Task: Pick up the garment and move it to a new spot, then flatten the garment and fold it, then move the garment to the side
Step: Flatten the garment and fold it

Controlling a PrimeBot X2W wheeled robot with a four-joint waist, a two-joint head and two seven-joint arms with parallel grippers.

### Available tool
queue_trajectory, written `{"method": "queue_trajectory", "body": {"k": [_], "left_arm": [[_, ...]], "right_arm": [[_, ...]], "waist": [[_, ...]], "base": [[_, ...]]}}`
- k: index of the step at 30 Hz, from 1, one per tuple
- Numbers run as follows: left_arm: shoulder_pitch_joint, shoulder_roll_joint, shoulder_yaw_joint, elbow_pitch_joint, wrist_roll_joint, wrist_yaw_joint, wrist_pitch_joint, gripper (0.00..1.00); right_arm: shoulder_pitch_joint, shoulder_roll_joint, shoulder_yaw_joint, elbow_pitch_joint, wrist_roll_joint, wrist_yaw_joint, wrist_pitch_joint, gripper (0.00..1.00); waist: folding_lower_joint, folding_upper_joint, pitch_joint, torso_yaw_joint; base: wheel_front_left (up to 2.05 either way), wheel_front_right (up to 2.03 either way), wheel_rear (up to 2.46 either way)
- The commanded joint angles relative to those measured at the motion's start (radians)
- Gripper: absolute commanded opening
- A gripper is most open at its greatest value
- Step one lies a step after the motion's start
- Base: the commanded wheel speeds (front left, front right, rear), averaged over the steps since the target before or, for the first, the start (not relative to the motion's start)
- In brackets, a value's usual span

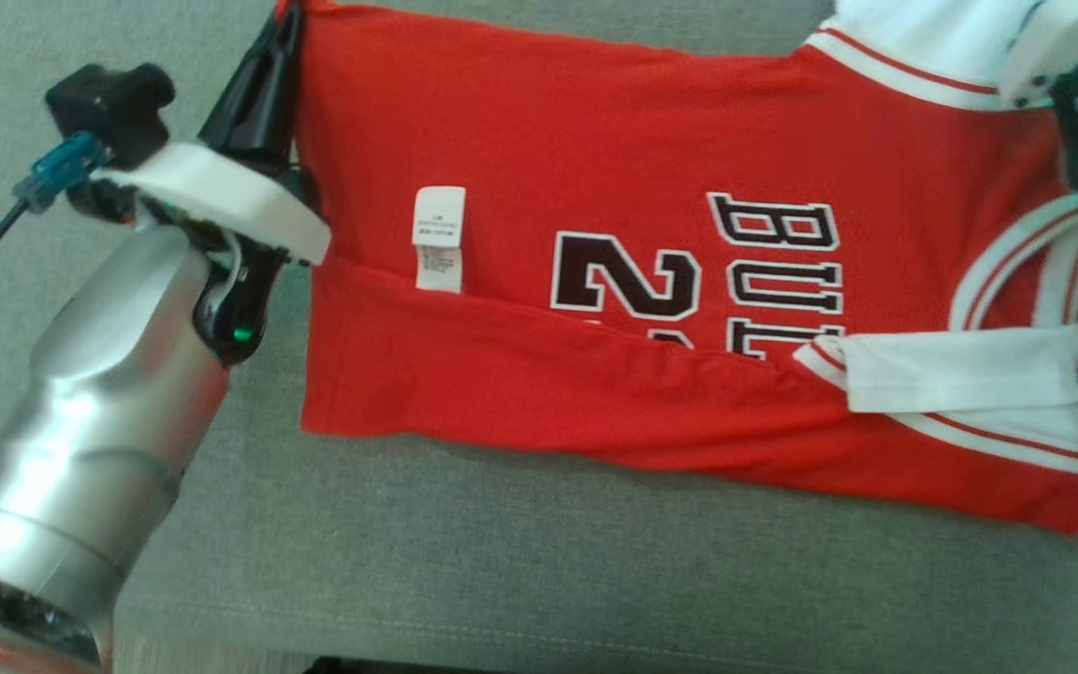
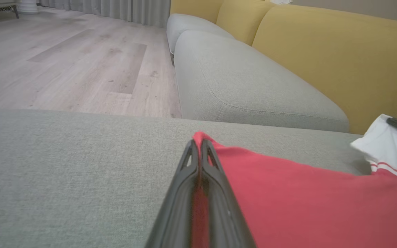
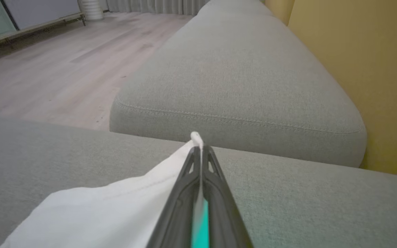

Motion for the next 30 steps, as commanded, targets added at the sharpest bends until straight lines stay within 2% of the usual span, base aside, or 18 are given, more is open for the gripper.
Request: {"method": "queue_trajectory", "body": {"k": [1, 3, 7, 8, 12, 17, 23, 30], "left_arm": [[0.019, 0.047, 0.065, -0.017, 0.027, 0.002, -0.012, 0.00], [0.051, 0.051, 0.103, -0.017, 0.059, 0.002, -0.012, 0.00], [0.125, 0.055, 0.196, -0.018, 0.132, 0.002, -0.012, 0.00], [0.125, 0.055, 0.196, -0.018, 0.132, 0.002, -0.012, 0.00], [0.205, 0.056, 0.294, -0.015, 0.206, 0.002, -0.012, 0.00], [0.314, 0.048, 0.428, -0.037, 0.314, 0.008, -0.012, 0.00], [0.472, 0.002, 0.569, -0.092, 0.440, 0.011, -0.012, 0.00], [0.594, -0.066, 0.669, -0.109, 0.545, 0.007, -0.012, 0.00]], "right_arm": [[-0.004, 0.044, -0.007, -0.052, -0.003, -0.001, -0.022, 0.00], [0.028, 0.067, -0.021, -0.098, 0.008, -0.001, -0.027, 0.00], [0.152, 0.095, -0.039, -0.290, 0.055, -0.001, -0.028, 0.00], [0.152, 0.095, -0.039, -0.290, 0.055, -0.001, -0.028, 0.00], [0.332, 0.111, -0.026, -0.478, 0.126, -0.001, -0.028, 0.00], [0.566, 0.116, 0.005, -0.652, 0.221, -0.001, -0.029, 0.00], [0.785, 0.138, -0.005, -0.775, 0.294, -0.001, -0.029, 0.00], [0.939, 0.177, -0.014, -0.815, 0.341, -0.001, -0.029, 0.00]], "waist": [[0.0000, 0.0000, -0.026, -0.023], [0.0000, 0.0000, -0.046, -0.040], [0.0000, 0.0000, -0.087, -0.078], [0.0000, 0.0000, -0.087, -0.078], [0.0000, 0.0000, -0.133, -0.117], [0.0000, 0.0000, -0.188, -0.157], [0.0000, 0.0000, -0.242, -0.185], [0.0000, 0.0000, -0.278, -0.195]], "base": [[0.00, 0.00, 0.00], [0.00, 0.00, 0.00], [0.00, 0.00, 0.00], [0.00, 0.00, 0.00], [0.00, 0.00, 0.00], [0.00, 0.00, 0.00], [0.00, 0.00, 0.00], [0.00, 0.00, 0.00]]}}
